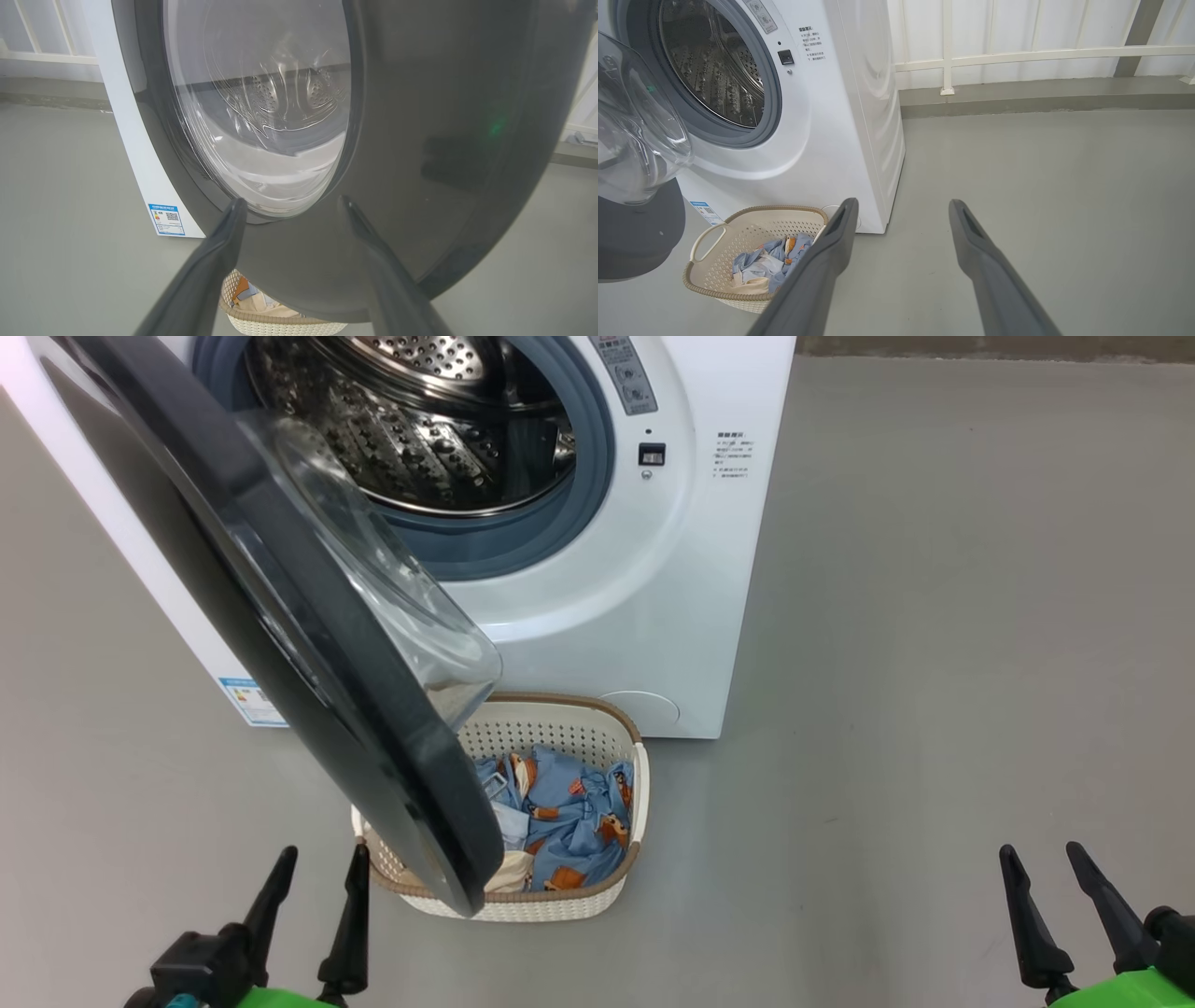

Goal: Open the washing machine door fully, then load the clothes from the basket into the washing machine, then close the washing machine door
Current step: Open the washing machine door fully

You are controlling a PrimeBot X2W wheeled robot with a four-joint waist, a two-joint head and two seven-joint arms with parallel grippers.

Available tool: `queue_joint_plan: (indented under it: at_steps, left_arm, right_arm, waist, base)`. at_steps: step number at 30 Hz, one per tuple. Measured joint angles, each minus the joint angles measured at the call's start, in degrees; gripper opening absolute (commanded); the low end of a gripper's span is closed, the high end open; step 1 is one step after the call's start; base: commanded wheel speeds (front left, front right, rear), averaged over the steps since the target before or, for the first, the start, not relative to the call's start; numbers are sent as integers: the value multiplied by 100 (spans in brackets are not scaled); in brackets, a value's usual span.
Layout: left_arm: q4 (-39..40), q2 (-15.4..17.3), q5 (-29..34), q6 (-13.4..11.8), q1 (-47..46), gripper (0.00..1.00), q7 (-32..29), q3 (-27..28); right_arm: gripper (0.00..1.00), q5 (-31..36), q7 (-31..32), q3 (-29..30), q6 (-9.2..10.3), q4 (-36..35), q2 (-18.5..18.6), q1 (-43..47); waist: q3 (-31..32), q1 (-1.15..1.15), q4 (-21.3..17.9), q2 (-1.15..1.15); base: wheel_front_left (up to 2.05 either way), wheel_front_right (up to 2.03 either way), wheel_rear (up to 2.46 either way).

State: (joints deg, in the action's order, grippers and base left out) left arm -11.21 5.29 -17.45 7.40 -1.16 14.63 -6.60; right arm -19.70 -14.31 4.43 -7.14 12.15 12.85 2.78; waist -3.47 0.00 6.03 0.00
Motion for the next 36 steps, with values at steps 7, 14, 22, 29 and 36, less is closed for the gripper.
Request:
queue_joint_plan:
  at_steps: [7,14,22,29,36]
  left_arm:
    - [414,-111,-127,0,-84,0,0,420]
    - [1852,-259,-268,0,-303,0,2,848]
    - [3030,-272,-205,0,-327,0,8,-409]
    - [2214,-267,-435,0,-311,0,7,-1391]
    - [1330,-265,-926,-1,-375,0,5,-1553]
  right_arm:
    - [100,41,1,46,0,-2,-10,9]
    - [100,55,0,100,0,-33,-16,35]
    - [100,57,0,135,0,-41,-19,81]
    - [100,58,0,82,0,-41,-29,81]
    - [100,58,0,30,0,-37,-45,80]
  waist:
    - [45,0,39,0]
    - [54,0,60,0]
    - [67,0,22,0]
    - [36,0,-42,0]
    - [2,0,-85,0]
  base:
    - [0,0,0]
    - [0,0,0]
    - [0,0,0]
    - [0,0,0]
    - [0,0,0]
